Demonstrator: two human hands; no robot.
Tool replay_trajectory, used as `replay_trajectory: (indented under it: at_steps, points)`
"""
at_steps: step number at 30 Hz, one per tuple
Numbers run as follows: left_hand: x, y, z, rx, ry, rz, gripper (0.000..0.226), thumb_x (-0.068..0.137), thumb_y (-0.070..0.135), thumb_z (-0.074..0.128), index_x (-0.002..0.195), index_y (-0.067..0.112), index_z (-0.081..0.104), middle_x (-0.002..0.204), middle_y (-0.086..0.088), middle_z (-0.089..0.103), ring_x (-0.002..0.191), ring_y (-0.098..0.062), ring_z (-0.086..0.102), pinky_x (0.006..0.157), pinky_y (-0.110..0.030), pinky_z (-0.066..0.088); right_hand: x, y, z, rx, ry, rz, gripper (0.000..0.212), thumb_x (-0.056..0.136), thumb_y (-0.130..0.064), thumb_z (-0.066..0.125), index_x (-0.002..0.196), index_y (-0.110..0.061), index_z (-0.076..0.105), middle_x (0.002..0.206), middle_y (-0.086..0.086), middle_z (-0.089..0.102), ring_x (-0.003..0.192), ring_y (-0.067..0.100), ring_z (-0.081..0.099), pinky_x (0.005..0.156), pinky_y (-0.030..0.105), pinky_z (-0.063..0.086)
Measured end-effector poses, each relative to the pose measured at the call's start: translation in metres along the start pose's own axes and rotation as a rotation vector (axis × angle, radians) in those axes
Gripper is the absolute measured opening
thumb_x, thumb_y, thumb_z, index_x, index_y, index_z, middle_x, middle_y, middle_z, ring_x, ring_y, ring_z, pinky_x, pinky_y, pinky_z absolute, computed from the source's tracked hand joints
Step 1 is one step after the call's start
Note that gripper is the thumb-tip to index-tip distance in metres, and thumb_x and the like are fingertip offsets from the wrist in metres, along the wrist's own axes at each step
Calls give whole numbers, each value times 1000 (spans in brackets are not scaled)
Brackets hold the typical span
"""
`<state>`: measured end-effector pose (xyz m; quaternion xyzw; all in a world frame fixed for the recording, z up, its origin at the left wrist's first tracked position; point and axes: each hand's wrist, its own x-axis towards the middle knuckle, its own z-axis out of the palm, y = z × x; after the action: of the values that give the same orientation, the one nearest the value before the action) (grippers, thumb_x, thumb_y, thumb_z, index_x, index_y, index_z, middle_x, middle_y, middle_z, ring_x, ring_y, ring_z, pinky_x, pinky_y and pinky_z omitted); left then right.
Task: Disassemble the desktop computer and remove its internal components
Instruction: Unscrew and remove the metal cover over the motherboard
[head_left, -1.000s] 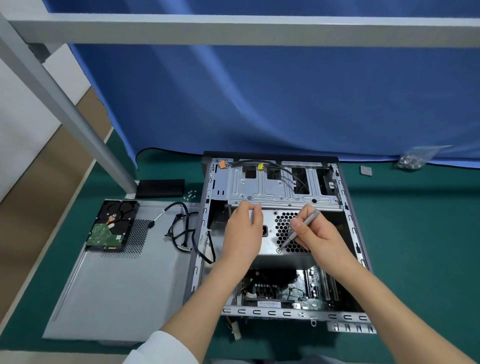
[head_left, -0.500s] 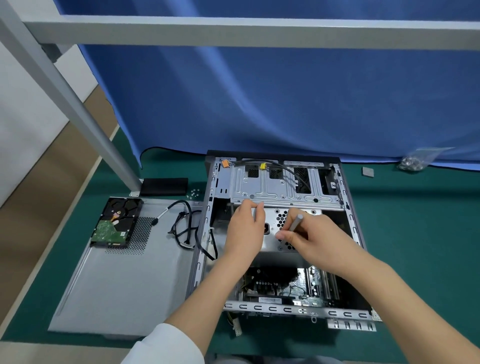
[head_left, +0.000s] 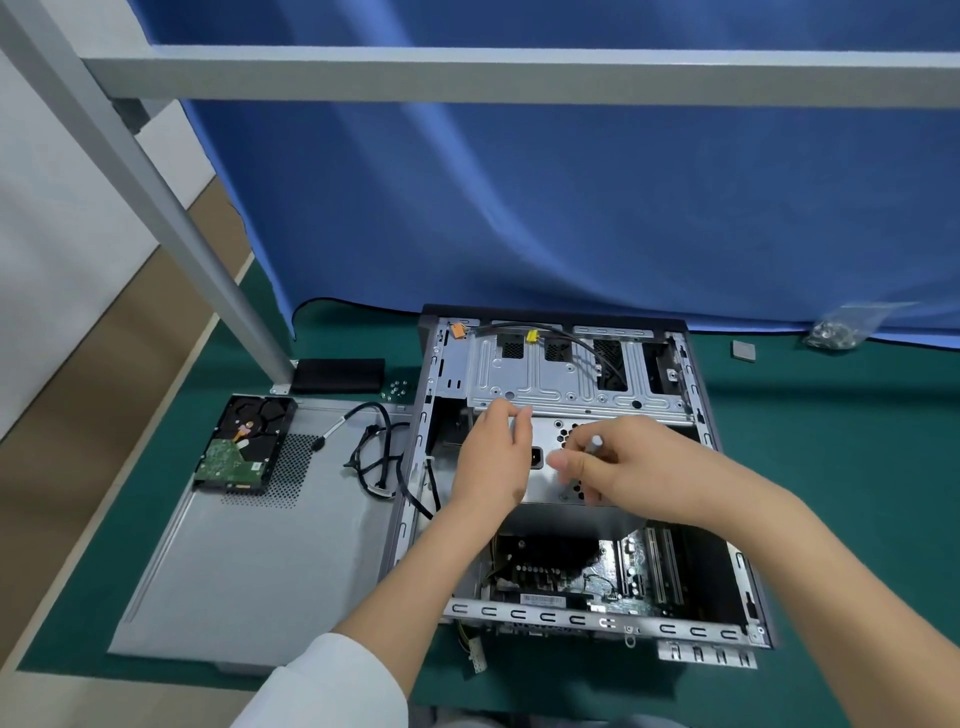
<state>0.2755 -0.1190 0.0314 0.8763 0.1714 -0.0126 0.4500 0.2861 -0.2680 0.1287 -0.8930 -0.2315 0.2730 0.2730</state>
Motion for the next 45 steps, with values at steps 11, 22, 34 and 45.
replay_trajectory:
  at_steps: [11, 22, 34, 45]
  points:
    - [-2, 0, -6, 1, -32, 105, 30, 102, 35, 31, 97, 11, 49, 71, 4, 44, 65, -15, 42, 53, -29, 29, -3, -10, -4, -157, -73, 1, 10, 95, -30, 53, 85, -31, 53, 75, -14, 61, 67, 0, 54, 60, 18, 40]
    - [-21, -3, -11, -278, -306, -119, 91, 88, 35, 62, 148, 39, -6, 156, -4, 19, 135, -27, 36, 101, -34, 37, -4, -16, 0, -239, 52, 8, 35, 94, -57, 37, 85, -25, 49, 69, -10, 56, 60, 7, 48, 52, 28, 32]
    - [-34, -14, -17, -404, -378, -186, 94, 83, 49, 64, 144, 48, -7, 157, 7, 13, 137, -15, 24, 97, -30, 27, -10, -12, -2, -501, 71, -127, 22, 95, -22, 44, 89, -33, 26, 67, -11, 44, 57, 3, 39, 49, 25, 29]
    - [-36, -13, -18, -362, -368, -198, 89, 84, 55, 60, 142, 53, -7, 159, 7, 7, 140, -21, 23, 93, -30, 29, -7, -10, 4, -486, 168, -168, 12, 100, -38, 32, 107, -29, 38, 61, -9, 41, 56, 11, 40, 56, 34, 34]
